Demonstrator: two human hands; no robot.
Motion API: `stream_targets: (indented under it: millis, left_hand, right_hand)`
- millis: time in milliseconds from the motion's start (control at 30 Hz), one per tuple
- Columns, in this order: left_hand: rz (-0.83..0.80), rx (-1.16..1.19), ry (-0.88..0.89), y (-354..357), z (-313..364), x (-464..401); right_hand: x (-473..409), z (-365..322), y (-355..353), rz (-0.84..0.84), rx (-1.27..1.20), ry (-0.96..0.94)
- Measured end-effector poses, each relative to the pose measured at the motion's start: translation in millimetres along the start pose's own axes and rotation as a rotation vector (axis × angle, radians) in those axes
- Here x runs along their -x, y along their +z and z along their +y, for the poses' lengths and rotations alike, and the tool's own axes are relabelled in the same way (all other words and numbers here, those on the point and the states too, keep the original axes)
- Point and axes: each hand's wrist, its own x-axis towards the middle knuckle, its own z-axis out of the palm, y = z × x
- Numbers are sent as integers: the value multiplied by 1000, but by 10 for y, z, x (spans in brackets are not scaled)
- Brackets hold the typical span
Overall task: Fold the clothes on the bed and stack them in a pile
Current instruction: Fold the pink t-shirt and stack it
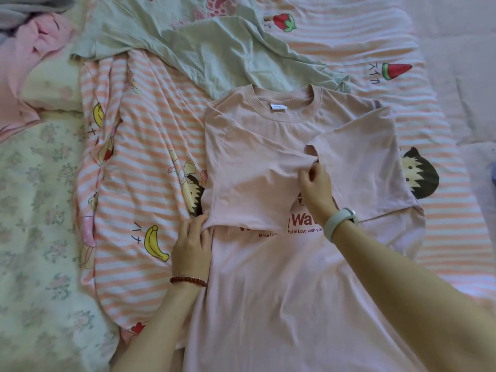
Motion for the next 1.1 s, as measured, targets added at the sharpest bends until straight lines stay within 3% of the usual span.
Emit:
stream_targets:
  millis: [133, 233, 333, 467, 633, 800, 967, 1100]
  left_hand:
    - [-4, 31, -147, -22, -21, 11]
    - [-172, -13, -276, -17, -124, 11]
    - [-187, -16, -262, -49, -157, 9]
    - [-177, 2, -231, -46, -177, 28]
    - [68, 79, -373, -155, -320, 14]
    - [-66, 116, -382, -205, -420, -49]
    - [-115, 128, -314, -236, -426, -93]
    - [-117, 99, -370, -222, -320, -291]
  right_hand:
    - [-100, -101, -30, -13, 199, -146]
    - [-108, 19, -62, -65, 369, -16]
    - [-69, 146, -87, -157, 222, 170]
    - [-98, 100, -102, -71, -22, 278]
    - [-110, 6, -51, -162, -34, 231]
    - [-120, 29, 49, -174, -5, 295]
    - [-172, -79, 90, 44, 3, 148]
    - [-111, -88, 72, -42, -108, 262]
